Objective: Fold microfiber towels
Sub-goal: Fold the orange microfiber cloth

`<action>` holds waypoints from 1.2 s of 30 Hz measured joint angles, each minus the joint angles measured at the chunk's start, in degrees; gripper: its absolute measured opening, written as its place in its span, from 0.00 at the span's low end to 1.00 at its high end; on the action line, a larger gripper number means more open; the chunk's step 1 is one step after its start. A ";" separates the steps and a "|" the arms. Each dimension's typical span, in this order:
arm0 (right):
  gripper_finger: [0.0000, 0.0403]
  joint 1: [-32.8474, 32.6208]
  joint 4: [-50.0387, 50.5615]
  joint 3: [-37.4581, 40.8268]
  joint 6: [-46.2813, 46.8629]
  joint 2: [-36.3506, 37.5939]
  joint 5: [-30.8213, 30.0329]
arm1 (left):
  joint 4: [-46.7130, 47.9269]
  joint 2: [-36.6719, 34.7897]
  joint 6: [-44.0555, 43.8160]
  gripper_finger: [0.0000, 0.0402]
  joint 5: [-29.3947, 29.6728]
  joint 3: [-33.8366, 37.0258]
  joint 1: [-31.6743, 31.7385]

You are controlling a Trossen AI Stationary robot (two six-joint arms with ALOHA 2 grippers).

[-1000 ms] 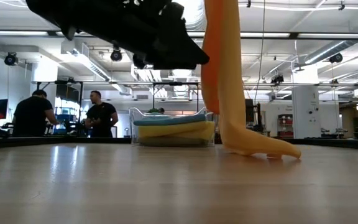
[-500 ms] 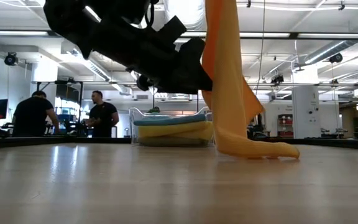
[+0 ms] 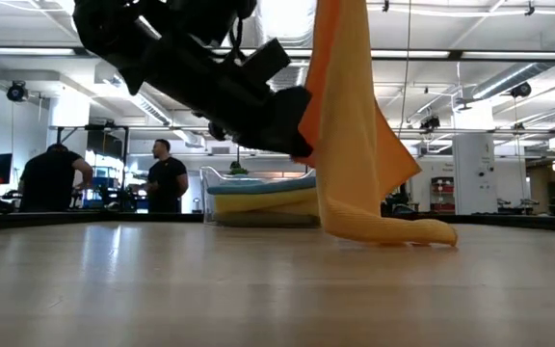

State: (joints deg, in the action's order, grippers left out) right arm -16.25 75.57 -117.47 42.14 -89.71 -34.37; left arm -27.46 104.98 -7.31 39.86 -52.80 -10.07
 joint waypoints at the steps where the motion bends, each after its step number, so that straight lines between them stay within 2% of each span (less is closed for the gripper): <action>1: 0.02 0.00 0.04 0.00 -0.02 0.01 0.00 | 1.89 -0.59 1.03 0.04 0.02 0.00 0.00; 4: 0.02 0.00 1.05 0.00 0.30 0.23 0.08 | 9.19 -4.53 3.34 0.02 2.27 -0.02 -0.03; 10: 0.02 0.00 2.32 0.00 0.64 1.58 -0.30 | 24.73 -19.22 7.97 0.00 4.22 -0.31 0.00; 16: 0.02 0.11 3.38 0.00 1.00 3.48 -4.24 | 31.75 -33.42 17.50 0.00 4.22 -1.05 -0.03; 21: 0.02 1.63 5.69 0.00 1.83 4.82 -6.75 | 34.05 -41.59 26.91 0.00 6.11 -3.36 0.32; 29: 0.02 4.72 6.27 0.00 0.23 5.34 -7.62 | 34.16 -45.23 40.33 0.00 7.13 -8.42 3.00; 33: 0.02 4.59 6.50 0.47 -1.06 5.33 -7.69 | 35.11 -45.03 43.55 0.00 7.05 -8.75 3.06; 36: 0.02 2.90 6.51 1.80 -1.20 5.33 -7.84 | 39.53 -45.00 41.58 0.00 6.31 -8.71 2.23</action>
State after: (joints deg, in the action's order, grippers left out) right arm -13.35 82.08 -115.67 40.95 -84.38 -42.21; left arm 12.07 59.98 34.27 46.17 -61.50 -7.84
